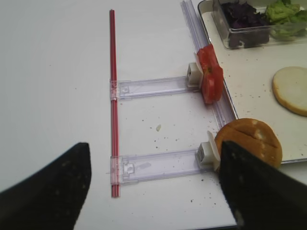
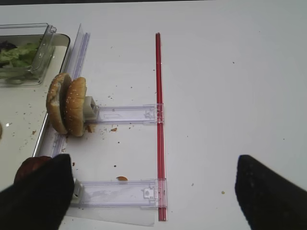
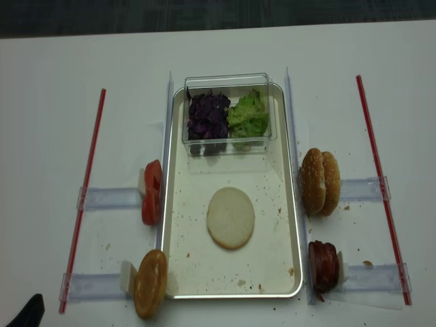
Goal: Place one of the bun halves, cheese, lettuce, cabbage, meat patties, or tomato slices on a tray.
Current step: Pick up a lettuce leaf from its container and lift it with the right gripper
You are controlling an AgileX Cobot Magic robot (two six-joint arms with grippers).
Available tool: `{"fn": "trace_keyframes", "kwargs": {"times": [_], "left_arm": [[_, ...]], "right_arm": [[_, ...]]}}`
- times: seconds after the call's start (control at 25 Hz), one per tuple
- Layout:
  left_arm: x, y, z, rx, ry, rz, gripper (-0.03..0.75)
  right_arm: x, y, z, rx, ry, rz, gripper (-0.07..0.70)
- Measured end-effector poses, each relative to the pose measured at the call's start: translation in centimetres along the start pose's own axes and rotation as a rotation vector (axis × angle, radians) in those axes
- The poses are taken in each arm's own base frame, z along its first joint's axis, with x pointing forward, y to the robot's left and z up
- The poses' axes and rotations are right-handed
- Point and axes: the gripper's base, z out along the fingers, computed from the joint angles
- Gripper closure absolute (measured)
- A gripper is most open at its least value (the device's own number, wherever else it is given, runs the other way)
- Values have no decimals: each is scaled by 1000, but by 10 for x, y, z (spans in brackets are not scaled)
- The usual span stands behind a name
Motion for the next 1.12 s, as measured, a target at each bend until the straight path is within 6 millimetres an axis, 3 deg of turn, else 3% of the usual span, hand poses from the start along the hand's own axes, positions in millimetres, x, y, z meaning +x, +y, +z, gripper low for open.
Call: {"fn": "trace_keyframes", "kwargs": {"times": [0.68,1.12], "left_arm": [[0,0,0,0,0,0,206],[0,0,0,0,0,0,206]], "right_arm": [[0,0,0,0,0,0,-58],[0,0,0,4,0,-2,11]]}}
